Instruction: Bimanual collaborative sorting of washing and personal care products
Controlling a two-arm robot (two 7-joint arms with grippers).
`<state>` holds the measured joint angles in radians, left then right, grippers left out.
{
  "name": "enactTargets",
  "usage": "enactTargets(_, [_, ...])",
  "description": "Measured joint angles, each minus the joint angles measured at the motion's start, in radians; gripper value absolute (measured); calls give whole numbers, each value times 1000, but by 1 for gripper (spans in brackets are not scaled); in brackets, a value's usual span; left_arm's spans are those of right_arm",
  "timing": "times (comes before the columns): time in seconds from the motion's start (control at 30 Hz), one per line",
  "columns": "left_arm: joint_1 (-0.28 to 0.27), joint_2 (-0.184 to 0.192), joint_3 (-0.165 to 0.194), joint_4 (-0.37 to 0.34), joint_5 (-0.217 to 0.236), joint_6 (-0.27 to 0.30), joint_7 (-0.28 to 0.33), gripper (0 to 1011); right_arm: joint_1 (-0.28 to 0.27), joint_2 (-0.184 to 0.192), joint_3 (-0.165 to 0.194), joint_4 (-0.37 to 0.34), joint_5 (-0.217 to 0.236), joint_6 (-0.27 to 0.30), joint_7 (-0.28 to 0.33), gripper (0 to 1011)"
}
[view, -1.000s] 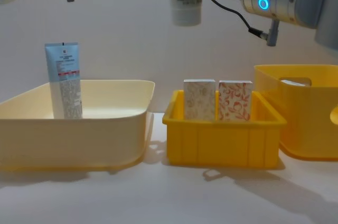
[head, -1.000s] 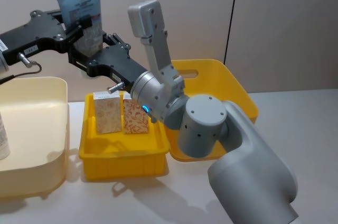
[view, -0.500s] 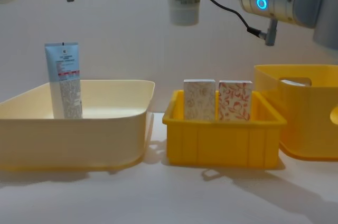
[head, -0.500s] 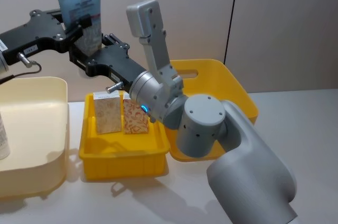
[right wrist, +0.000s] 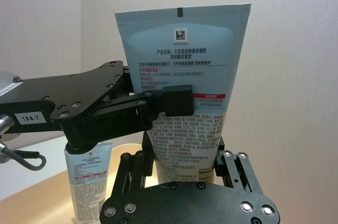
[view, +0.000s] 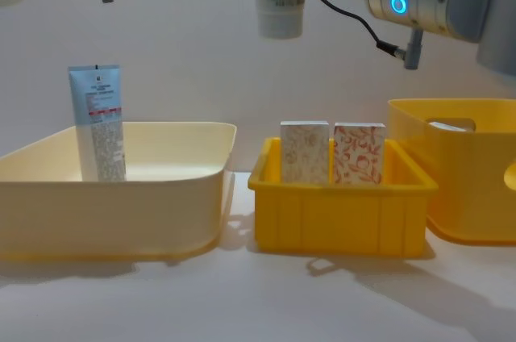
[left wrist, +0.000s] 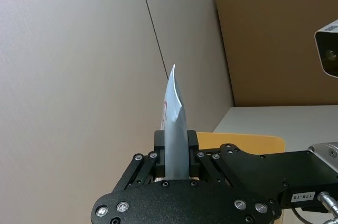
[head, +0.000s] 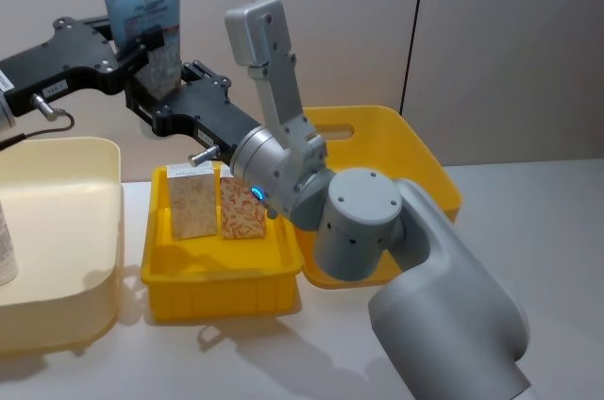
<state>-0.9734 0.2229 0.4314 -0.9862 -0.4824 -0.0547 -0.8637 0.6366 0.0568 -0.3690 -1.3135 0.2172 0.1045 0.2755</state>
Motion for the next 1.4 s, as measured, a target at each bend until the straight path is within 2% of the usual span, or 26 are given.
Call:
enactTargets(0.2, [0,0,0,0,0,0,0,229,0,0,-1,0,0,0,0,593])
enactTargets(0.3, [0,0,0,0,0,0,0,268,1,0,-1,0,0,-1,0,572])
enactTargets(0.33, [0,0,0,0,0,0,0,318,1,0,-1,0,0,-1,0,562])
enactTargets(0.4, [0,-1,1,0,0,1,0,349,1,0,-3,0,0,-2,1,550])
enactTargets(0.47, [0,-1,1,0,0,1,0,455,1,-1,-3,0,0,-2,1,534])
enactTargets(0.5, [0,-1,1,0,0,1,0,455,1,-1,-3,0,0,-2,1,522])
enactTargets(0.73, [0,-1,1,0,0,1,0,690,1,0,-2,0,0,-2,1,476])
enactTargets(0.83, [0,-1,0,0,0,1,0,746,1,0,-2,0,0,-2,1,463])
enactTargets(0.93, [0,-1,0,0,0,1,0,879,1,0,-2,0,1,-3,1,444])
enactTargets(1.1, [0,-1,0,0,0,1,0,990,3,4,6,7,1,-22,-4,430])
enactTargets(1.4, [0,0,0,0,0,1,0,1003,9,34,45,23,-2,-66,-18,430])
